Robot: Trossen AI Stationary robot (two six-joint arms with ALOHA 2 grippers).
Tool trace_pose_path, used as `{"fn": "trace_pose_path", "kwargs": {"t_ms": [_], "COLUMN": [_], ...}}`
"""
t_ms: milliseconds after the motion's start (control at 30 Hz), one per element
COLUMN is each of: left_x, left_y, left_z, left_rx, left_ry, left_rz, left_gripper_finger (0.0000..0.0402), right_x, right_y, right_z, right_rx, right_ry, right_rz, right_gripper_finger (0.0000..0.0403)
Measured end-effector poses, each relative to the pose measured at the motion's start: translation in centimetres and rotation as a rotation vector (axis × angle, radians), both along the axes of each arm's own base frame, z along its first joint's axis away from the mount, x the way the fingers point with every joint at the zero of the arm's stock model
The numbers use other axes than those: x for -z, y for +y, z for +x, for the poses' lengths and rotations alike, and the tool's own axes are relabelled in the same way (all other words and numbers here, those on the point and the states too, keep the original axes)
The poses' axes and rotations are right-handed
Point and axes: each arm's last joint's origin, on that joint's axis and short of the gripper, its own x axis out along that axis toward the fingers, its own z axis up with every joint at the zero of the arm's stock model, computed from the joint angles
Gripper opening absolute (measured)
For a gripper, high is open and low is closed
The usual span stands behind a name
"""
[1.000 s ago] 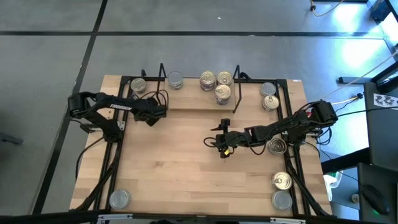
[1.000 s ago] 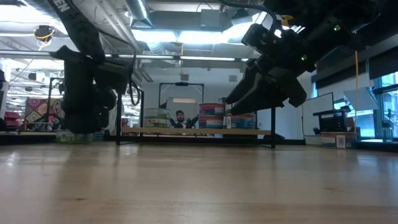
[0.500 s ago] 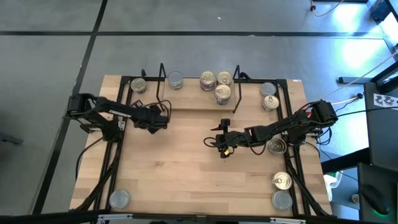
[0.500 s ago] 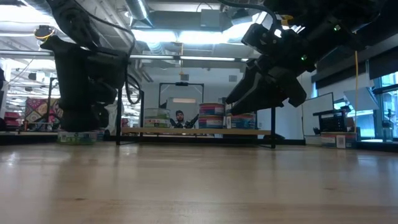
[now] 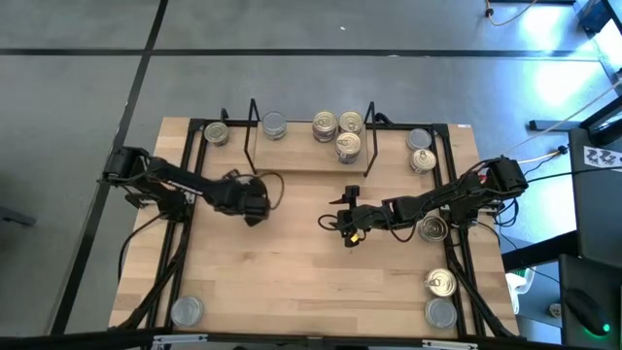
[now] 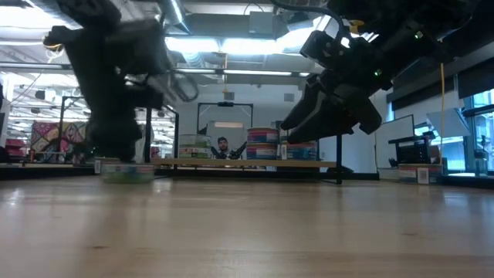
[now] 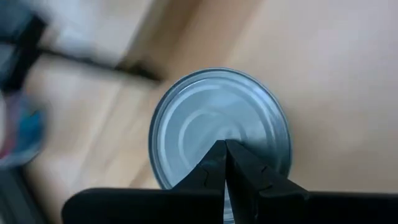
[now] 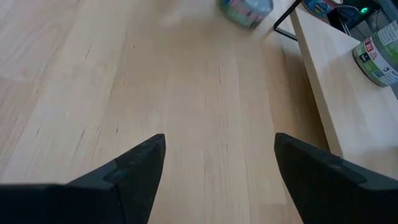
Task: Stack canned seafood by type on shelf
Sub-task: Put the green and white tuna can on the shelf aligned with the other green and white tuna cans
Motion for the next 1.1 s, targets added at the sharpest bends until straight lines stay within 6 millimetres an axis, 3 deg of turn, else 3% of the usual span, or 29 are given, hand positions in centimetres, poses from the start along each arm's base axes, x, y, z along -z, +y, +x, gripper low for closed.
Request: {"fn": "trace_pose_path", "kwargs": {"t_ms": [300, 500, 600, 900, 1100], "left_x": [-0.8, 2.1, 2.5, -0.6, -1.5], "left_y": [-1.7, -2.3, -2.8, -3.8, -3.3], "left_z": [5.2, 8.3, 9.5, 10.7, 10.1], "left_rx": [0.304, 0.441, 0.464, 0.566, 0.532], "left_ry": [-0.417, -0.509, -0.519, -0.564, -0.541], "left_rz": [-0.164, -0.205, -0.215, -0.189, -0.194], "left_gripper_finger": [0.0005, 0.0005, 0.0005, 0.0012, 0.0086], "right_x": [-0.5, -0.6, -0.5, -0.4, -0.5], "right_y": [0.1, 0.1, 0.2, 0.2, 0.7], "right_z": [0.3, 0.4, 0.4, 0.3, 0.4], "right_rx": [0.001, -0.011, -0.020, -0.029, -0.111], "right_ry": [-0.063, -0.079, -0.069, -0.056, -0.054], "right_rz": [0.012, 0.030, 0.035, 0.030, 0.073], "right_gripper_finger": [0.0298, 0.0298, 0.0298, 0.0298, 0.0298]}}
